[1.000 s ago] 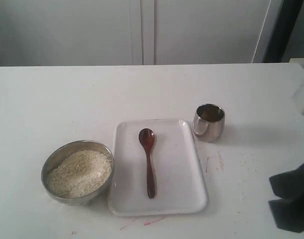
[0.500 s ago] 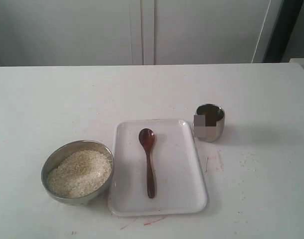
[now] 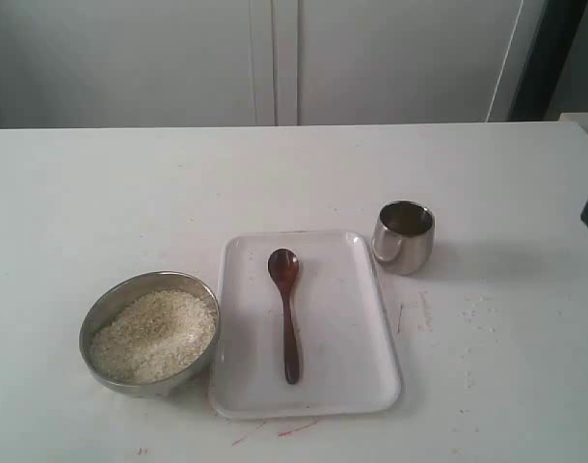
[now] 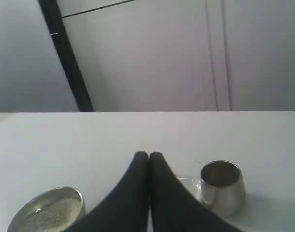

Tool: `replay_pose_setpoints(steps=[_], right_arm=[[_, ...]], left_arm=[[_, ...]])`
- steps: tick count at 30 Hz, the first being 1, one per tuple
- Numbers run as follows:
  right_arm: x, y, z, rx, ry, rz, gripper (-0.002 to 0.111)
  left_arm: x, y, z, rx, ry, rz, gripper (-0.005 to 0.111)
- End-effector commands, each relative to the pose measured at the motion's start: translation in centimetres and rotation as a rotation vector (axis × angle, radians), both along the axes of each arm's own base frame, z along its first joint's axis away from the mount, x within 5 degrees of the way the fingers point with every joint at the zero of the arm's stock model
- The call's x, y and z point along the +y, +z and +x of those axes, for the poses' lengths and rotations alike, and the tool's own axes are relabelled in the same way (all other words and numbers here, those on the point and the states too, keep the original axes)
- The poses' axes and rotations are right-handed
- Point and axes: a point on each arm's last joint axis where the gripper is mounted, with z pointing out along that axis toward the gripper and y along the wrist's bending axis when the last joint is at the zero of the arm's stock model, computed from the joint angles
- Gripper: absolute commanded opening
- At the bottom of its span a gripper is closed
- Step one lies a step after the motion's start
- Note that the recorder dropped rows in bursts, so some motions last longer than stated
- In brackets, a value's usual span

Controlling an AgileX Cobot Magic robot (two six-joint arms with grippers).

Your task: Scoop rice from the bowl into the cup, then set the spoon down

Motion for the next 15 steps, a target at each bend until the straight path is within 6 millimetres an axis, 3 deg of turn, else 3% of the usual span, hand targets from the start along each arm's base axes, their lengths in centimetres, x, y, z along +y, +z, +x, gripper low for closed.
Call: replay_pose_setpoints(steps=[1, 8, 15], right_arm=[[-1.0, -1.6, -0.5, -0.018, -0.099, 0.045, 0.000], [-2.2, -3.9, -1.5, -0.100, -0.227, -0.023, 0.000], [-2.8, -7.1, -1.6, -0.061, -0.321, -0.132, 0.000]], left_arm=[[0.0, 0.2, 0.0, -0.007, -0.001, -0.014, 0.014], [0.0, 0.2, 0.0, -0.007, -0.001, -0.014, 0.014], [0.0, 0.2, 0.0, -0.007, -0.001, -0.014, 0.014]])
